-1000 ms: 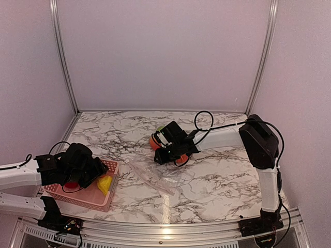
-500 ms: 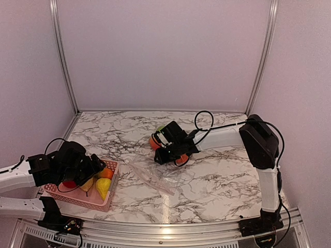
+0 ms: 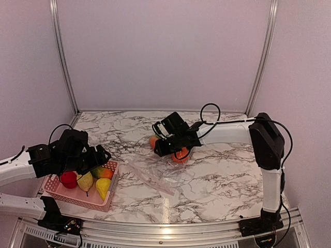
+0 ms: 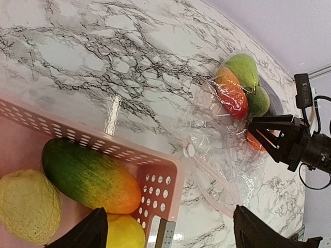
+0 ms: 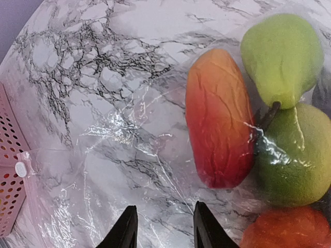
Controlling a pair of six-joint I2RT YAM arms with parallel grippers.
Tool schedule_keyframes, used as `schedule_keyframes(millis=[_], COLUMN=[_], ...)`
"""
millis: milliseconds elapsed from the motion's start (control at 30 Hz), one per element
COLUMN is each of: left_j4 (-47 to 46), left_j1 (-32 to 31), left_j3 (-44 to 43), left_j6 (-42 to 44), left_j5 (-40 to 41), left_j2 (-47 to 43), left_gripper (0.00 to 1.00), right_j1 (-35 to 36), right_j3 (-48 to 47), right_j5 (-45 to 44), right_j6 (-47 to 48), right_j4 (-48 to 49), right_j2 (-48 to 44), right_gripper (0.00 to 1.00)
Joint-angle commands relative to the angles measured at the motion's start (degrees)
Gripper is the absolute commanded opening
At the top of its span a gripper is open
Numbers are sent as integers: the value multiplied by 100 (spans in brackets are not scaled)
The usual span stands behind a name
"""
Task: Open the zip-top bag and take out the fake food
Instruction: Pick up the fake vegetable from the zipper food storage bag.
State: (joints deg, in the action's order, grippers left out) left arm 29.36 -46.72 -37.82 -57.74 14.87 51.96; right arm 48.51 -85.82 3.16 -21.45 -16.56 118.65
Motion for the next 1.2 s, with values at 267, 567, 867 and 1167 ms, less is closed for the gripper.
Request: schedule_keyframes(millis=[267,567,867,1167], left_j4=[-510,-885,-993,-1178], left_j1=[18,-250,-559,-807], left_j3=[-510,-903,-1325,-1367], left_j6=[932,1223,1478,1432], left_j5=[-656,-931,-1032,-1115], left_j2=[720,1472,2131,2449], left_gripper=[86,86,86,86], right_j1=[-256,-637,-695,-696], right_j3=[-436,-3,404,895], right_j5=[-849,-1252,-1328,-1173], right_j6=[238,173,-47,-229], right_j4=[-501,-592,-576,-348], right_j2=[-360,-663,-878,-1026], right_gripper=[36,36,35,36])
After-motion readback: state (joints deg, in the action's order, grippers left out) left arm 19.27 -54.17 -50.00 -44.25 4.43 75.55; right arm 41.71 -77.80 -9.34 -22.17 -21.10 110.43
